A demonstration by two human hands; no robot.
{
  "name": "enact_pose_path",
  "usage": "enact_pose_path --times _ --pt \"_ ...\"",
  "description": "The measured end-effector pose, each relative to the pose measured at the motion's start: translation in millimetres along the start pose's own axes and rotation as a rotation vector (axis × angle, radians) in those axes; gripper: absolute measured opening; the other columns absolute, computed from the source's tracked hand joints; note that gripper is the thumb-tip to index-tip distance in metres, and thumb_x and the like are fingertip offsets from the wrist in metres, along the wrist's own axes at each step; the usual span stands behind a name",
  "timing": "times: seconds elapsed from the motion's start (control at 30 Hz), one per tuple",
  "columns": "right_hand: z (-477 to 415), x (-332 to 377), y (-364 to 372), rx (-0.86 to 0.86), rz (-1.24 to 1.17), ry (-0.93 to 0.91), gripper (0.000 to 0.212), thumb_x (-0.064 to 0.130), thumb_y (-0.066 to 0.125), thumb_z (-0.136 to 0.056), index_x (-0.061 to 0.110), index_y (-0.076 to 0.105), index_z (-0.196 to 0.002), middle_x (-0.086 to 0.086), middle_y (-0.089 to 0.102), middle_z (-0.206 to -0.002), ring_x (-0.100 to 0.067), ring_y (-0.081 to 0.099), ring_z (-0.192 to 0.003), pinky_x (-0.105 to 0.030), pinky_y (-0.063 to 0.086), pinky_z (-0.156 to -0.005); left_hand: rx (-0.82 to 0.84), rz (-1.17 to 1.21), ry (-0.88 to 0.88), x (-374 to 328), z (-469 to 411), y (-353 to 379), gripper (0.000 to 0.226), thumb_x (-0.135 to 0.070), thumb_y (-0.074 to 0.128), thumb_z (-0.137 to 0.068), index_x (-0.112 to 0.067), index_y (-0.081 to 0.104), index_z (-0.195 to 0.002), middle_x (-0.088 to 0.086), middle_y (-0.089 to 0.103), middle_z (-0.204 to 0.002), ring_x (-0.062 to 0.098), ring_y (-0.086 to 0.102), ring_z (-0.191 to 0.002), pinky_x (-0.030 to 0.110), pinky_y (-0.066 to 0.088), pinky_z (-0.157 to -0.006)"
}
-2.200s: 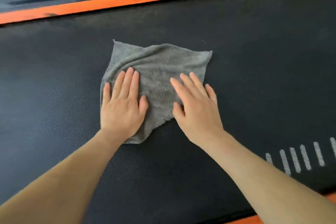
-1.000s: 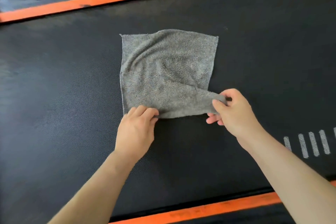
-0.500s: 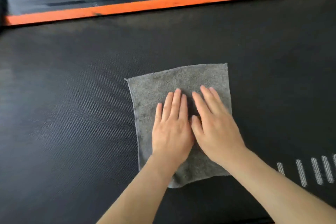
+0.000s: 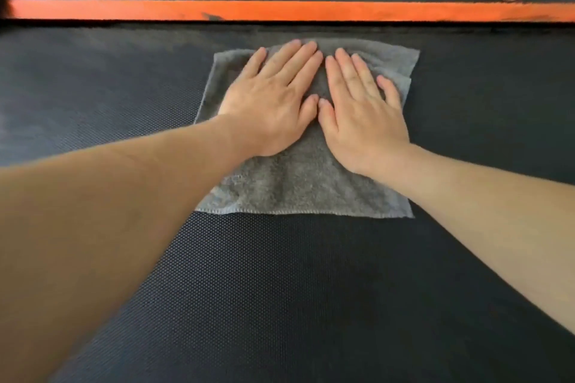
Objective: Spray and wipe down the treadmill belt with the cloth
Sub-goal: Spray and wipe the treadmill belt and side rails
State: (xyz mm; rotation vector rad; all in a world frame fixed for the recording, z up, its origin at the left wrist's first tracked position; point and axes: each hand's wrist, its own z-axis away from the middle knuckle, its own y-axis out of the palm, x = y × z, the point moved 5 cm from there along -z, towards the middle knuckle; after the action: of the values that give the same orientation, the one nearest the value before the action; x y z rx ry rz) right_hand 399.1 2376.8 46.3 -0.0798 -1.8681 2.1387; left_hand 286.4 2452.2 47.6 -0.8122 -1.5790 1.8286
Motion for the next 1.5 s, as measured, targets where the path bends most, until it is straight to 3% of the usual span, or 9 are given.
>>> enact_pose_path --times 0.3,0.53,0.7,0.97,1.1,1.17,1.23,1.37,1.5 --pt "-31.8 9.6 2.4 -0.041 0.045 -0.005 0.061 0.041 0.02 -0.103 0.021 0.01 -0.159 0.003 0.003 -0.168 -0.012 0.002 -0.153 -0.042 0.007 -0.12 -0.082 -0.022 0.004 19.3 -14.8 -1.7 0.062 -0.04 0.017 -0.101 -0.013 0.023 -0.156 0.004 0.018 -0.165 0.022 0.013 -0.152 0.05 0.002 -0.121" --pt "-21.8 5.2 -0.3 -0.039 0.009 -0.072 0.06 0.043 0.016 -0.105 0.021 0.007 -0.16 0.002 0.0 -0.168 -0.014 -0.002 -0.153 -0.042 0.002 -0.123 -0.042 0.008 -0.185 -10.4 8.4 -6.4 0.057 -0.032 0.019 -0.105 -0.01 0.015 -0.158 0.004 0.007 -0.166 0.018 0.001 -0.153 0.045 -0.005 -0.121" --pt "52.5 -64.1 3.1 -0.001 0.05 -0.136 0.062 0.044 0.011 -0.104 0.018 0.006 -0.16 0.0 0.0 -0.167 -0.016 -0.001 -0.154 -0.042 0.006 -0.124 -0.018 0.115 -0.135 -106.1 33.3 8.4 0.062 -0.036 0.009 -0.102 -0.009 0.011 -0.157 0.006 0.005 -0.166 0.02 0.001 -0.153 0.043 -0.005 -0.122" --pt "201.1 -219.1 -3.0 0.129 0.11 0.182 0.065 0.045 0.009 -0.103 0.012 0.011 -0.159 -0.009 0.01 -0.166 -0.024 0.012 -0.153 -0.048 0.019 -0.121 0.112 0.144 0.174 -302.9 37.5 33.0 0.063 -0.04 0.013 -0.103 -0.01 0.006 -0.158 0.004 0.0 -0.167 0.018 -0.006 -0.153 0.043 -0.004 -0.124" --pt "209.4 -177.7 12.7 0.047 0.006 0.415 0.065 0.042 0.005 -0.101 0.01 0.008 -0.158 -0.01 0.006 -0.166 -0.026 0.007 -0.153 -0.049 0.016 -0.122 0.07 0.124 0.223 -275.9 48.9 31.5 0.061 -0.038 0.012 -0.101 -0.016 0.014 -0.158 -0.002 0.01 -0.166 0.014 0.004 -0.153 0.04 0.0 -0.123" --pt "195.4 -131.7 19.7 -0.012 -0.029 0.398 0.065 0.041 0.008 -0.101 0.008 0.012 -0.157 -0.012 0.009 -0.166 -0.027 0.009 -0.153 -0.05 0.016 -0.122 0.025 0.133 0.191 -233.6 64.3 25.8 0.06 -0.036 0.019 -0.1 -0.016 0.026 -0.156 -0.001 0.022 -0.163 0.015 0.016 -0.151 0.039 0.008 -0.123" --pt "177.7 -74.5 26.2 -0.06 -0.05 0.301 0.064 0.041 0.01 -0.102 0.009 0.012 -0.158 -0.012 0.009 -0.166 -0.027 0.008 -0.153 -0.049 0.013 -0.123 -0.002 0.1 0.117 -177.8 93.9 24.1 0.059 -0.034 0.027 -0.098 -0.015 0.034 -0.153 0.0 0.029 -0.161 0.015 0.023 -0.149 0.039 0.014 -0.121" --pt "171.7 61.0 40.6 0.031 -0.122 -0.043 0.063 0.04 0.013 -0.104 0.011 0.002 -0.158 -0.009 -0.004 -0.167 -0.024 -0.006 -0.154 -0.047 -0.002 -0.124 0.068 0.054 -0.122 -69.9 195.9 23.6 0.062 -0.039 0.025 -0.099 -0.013 0.025 -0.156 0.003 0.021 -0.163 0.015 0.014 -0.151 0.037 0.007 -0.122" --pt "189.9 85.5 45.8 0.061 -0.081 -0.201 0.06 0.039 0.016 -0.105 0.015 0.008 -0.16 -0.002 -0.001 -0.167 -0.017 -0.006 -0.154 -0.043 -0.002 -0.124 0.091 0.08 -0.285 -71.7 239.7 27.4 0.064 -0.037 0.024 -0.1 -0.008 0.015 -0.156 0.008 0.015 -0.164 0.02 0.006 -0.152 0.039 0.001 -0.122"
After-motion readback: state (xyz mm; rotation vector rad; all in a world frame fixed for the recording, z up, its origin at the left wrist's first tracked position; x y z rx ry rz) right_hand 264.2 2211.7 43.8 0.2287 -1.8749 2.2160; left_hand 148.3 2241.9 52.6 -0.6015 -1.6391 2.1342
